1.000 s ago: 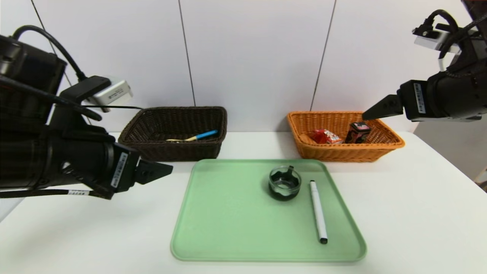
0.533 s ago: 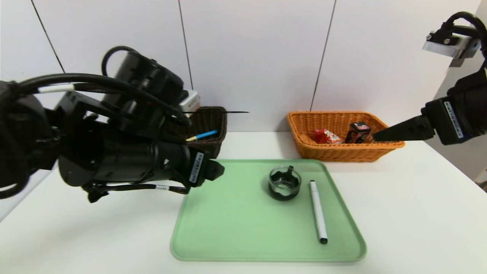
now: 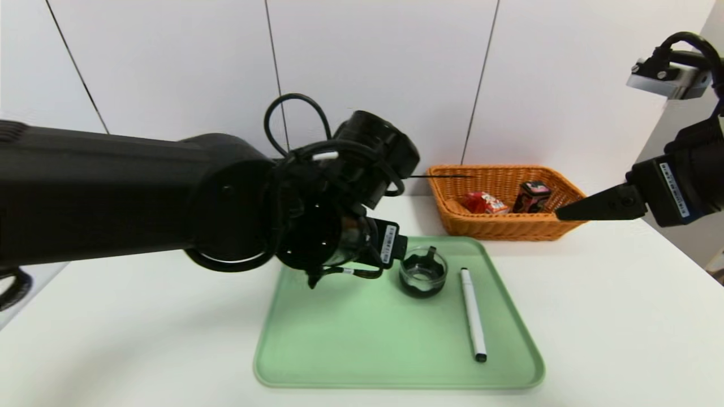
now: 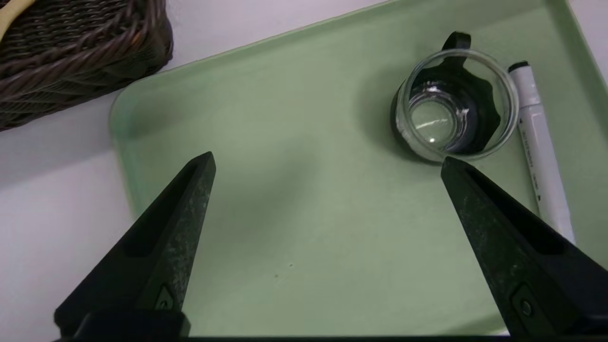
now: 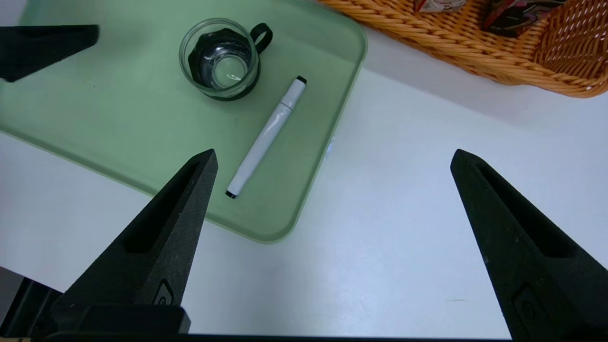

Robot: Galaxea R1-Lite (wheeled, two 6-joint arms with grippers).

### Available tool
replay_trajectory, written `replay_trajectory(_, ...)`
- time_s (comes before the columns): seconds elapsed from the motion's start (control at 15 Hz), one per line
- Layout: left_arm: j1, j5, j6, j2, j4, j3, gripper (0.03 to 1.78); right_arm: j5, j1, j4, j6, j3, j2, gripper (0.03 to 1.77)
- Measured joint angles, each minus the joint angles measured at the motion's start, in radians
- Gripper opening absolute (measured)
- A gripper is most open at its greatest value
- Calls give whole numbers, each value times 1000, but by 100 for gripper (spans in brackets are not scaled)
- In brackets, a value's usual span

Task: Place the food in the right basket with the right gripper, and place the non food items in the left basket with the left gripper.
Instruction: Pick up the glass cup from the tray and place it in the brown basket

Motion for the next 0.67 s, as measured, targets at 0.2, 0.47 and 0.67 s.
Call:
replay_trajectory(0.2, -43, 55, -76, 108, 64, -124, 169, -1, -1, 0, 1, 37, -4, 169)
replay_trajectory(0.47, -59, 60, -171, 207, 199, -287, 169, -1, -4, -3, 2, 79, -18, 170)
replay_trajectory(0.67, -62, 58, -211, 261, 265, -359, 169, 0, -3, -4, 2, 94, -25, 170)
